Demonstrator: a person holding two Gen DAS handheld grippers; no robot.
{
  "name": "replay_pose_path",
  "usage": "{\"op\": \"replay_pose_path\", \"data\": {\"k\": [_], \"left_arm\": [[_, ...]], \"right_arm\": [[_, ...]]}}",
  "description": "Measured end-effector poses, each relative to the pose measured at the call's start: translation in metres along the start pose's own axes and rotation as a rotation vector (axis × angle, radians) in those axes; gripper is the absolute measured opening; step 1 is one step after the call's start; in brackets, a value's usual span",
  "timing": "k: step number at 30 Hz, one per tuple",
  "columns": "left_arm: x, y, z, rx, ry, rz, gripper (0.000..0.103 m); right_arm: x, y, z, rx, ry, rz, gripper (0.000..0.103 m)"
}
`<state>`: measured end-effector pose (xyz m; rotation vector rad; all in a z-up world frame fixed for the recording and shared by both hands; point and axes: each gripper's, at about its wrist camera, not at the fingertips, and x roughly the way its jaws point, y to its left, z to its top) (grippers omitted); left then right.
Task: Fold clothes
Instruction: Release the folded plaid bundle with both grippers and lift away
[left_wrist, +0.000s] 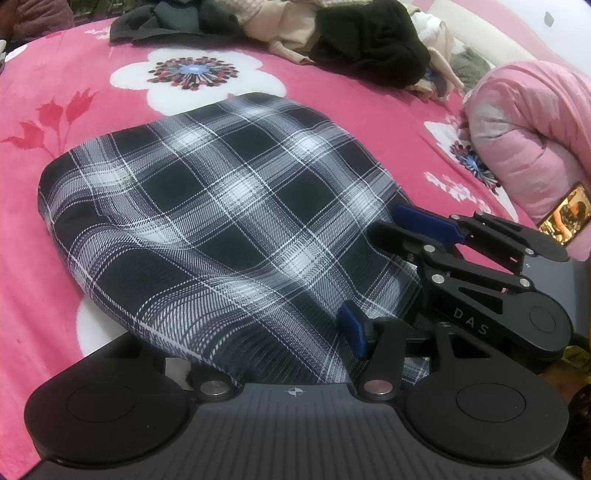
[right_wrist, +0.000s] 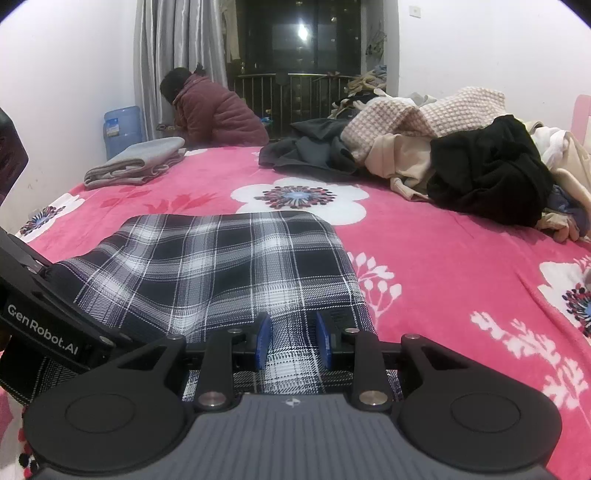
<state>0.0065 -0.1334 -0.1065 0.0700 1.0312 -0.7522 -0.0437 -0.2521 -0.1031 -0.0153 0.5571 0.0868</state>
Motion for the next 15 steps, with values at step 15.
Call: {"op": "replay_pose_path", "data": {"k": [15], "left_arm": [[-0.0011, 0.0027, -0.0008, -0.003, -0.006, -0.009, 0.054]], "right_arm": [[0.0005, -0.0002, 0.0001, 0.001, -0.001, -0.003, 0.030]]}}
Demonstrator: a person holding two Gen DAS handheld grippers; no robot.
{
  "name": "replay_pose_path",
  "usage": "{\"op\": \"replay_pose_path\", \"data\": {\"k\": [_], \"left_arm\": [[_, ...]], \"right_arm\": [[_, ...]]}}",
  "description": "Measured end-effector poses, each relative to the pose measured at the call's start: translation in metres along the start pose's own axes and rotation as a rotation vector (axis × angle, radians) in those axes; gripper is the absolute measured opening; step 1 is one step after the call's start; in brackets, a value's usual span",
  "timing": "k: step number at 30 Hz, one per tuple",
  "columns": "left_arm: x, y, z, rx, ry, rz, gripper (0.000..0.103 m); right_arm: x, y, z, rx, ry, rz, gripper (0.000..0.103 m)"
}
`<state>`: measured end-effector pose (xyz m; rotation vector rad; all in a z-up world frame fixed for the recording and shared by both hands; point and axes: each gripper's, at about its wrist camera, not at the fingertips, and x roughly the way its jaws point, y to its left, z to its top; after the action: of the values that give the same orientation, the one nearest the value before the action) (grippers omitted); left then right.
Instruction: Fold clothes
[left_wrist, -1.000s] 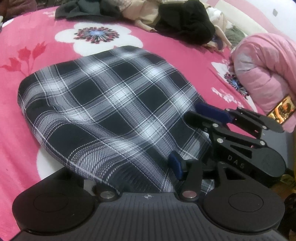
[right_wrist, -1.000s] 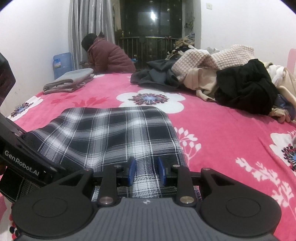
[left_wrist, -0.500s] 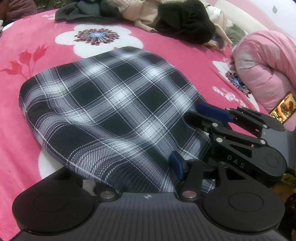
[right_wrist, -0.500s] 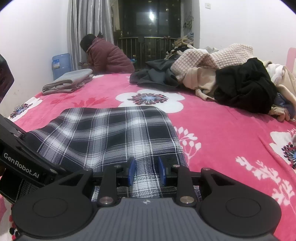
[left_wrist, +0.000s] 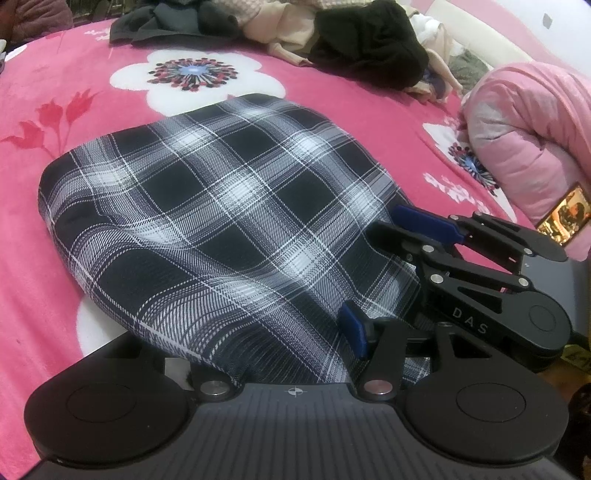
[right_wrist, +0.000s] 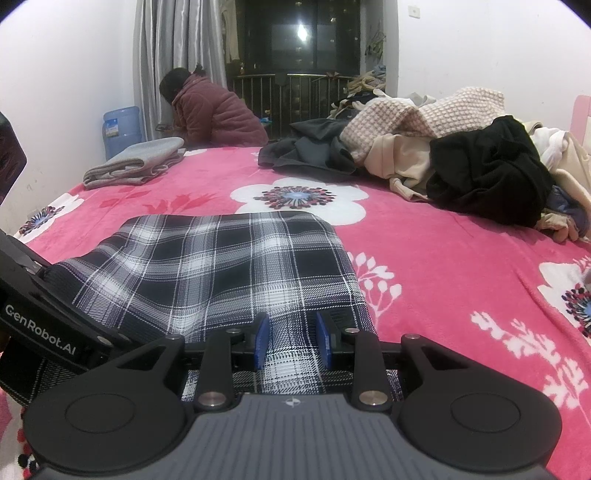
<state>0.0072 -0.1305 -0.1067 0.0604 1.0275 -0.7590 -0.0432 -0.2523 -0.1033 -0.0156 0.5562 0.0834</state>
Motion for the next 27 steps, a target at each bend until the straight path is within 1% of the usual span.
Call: {"op": "replay_pose_path", "data": {"k": [7, 9, 11, 14, 15, 17, 19, 21, 22, 26, 27], "left_arm": [[-0.004, 0.004, -0.003, -0.006, -0.002, -0.013, 0.054], [-0.011, 0.007, -0.009, 0.000, 0.004, -0.023, 0.058], [-0.021, 0.011, -0.017, -0.002, 0.020, -0.038, 0.058], [-0.041, 0.022, -0.030, -0.031, 0.047, -0.068, 0.059], [-0.049, 0.026, -0.032, -0.047, 0.048, -0.074, 0.059], [-0.066, 0.036, -0.033, -0.078, 0.030, -0.077, 0.059], [-0.080, 0.043, -0.031, -0.101, -0.012, -0.083, 0.059], [-0.092, 0.048, -0.027, -0.118, -0.060, -0.093, 0.060], [-0.093, 0.048, -0.023, -0.116, -0.075, -0.096, 0.060], [-0.076, 0.037, -0.004, -0.098, -0.066, -0.085, 0.060], [-0.070, 0.034, 0.000, -0.095, -0.059, -0.084, 0.060]], "right_arm": [[0.000, 0.000, 0.001, 0.000, 0.002, 0.006, 0.030], [-0.001, -0.002, 0.002, 0.007, 0.005, 0.017, 0.030], [-0.003, -0.008, 0.005, 0.044, 0.010, 0.035, 0.030], [-0.013, -0.027, 0.016, 0.157, -0.008, 0.055, 0.030], [-0.021, -0.037, 0.019, 0.205, -0.039, 0.051, 0.030], [-0.038, -0.061, 0.024, 0.318, -0.093, 0.028, 0.030], [-0.054, -0.088, 0.026, 0.444, -0.135, -0.007, 0.030], [-0.062, -0.112, 0.022, 0.560, -0.125, -0.037, 0.033], [-0.064, -0.119, 0.019, 0.600, -0.105, -0.055, 0.033], [-0.055, -0.129, 0.010, 0.686, 0.021, -0.106, 0.033], [-0.052, -0.128, 0.008, 0.687, 0.037, -0.098, 0.033]]}}
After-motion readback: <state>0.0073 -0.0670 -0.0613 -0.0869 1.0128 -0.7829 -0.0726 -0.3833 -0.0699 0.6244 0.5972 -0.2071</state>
